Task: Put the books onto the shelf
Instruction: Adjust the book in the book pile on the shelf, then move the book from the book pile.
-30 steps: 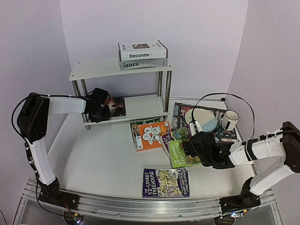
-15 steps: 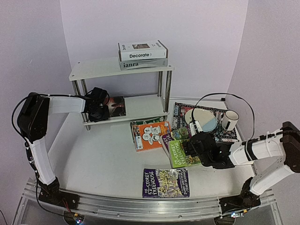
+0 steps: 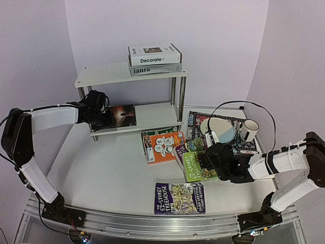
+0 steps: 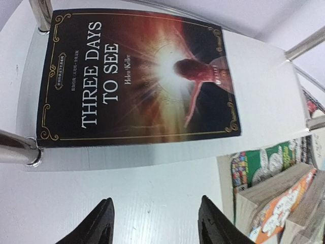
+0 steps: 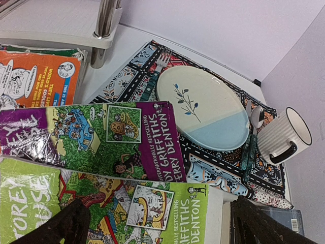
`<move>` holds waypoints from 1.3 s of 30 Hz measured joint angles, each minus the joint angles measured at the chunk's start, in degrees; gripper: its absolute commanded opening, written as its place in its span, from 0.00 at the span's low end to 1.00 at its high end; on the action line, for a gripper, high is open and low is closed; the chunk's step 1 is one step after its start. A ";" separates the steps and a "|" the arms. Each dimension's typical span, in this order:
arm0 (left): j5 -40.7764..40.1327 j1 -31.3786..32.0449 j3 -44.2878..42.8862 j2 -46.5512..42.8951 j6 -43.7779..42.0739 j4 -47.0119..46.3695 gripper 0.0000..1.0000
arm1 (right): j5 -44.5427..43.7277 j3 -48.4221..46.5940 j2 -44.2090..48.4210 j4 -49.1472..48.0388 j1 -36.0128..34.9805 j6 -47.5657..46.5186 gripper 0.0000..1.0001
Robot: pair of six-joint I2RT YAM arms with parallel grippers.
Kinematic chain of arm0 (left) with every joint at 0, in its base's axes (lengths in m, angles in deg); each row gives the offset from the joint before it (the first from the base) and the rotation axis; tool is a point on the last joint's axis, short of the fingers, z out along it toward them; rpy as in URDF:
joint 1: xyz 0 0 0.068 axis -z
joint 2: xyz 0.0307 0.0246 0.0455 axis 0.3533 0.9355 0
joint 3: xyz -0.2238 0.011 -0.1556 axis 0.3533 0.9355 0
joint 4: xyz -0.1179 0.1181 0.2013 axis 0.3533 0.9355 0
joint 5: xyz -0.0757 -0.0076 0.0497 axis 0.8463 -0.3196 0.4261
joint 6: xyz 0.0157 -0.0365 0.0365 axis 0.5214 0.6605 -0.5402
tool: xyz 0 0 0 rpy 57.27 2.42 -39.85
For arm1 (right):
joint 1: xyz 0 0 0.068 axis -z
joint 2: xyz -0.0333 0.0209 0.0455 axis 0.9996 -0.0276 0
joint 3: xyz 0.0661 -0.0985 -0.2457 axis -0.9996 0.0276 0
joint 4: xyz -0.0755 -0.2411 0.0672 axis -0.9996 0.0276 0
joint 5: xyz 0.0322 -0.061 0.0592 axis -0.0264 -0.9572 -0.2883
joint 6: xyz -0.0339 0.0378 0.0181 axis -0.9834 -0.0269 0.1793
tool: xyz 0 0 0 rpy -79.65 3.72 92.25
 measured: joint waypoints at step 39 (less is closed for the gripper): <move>19.91 22.10 30.49 -22.01 10.71 -20.20 1.00 | 11.54 -0.90 -2.36 0.76 0.02 -0.35 0.98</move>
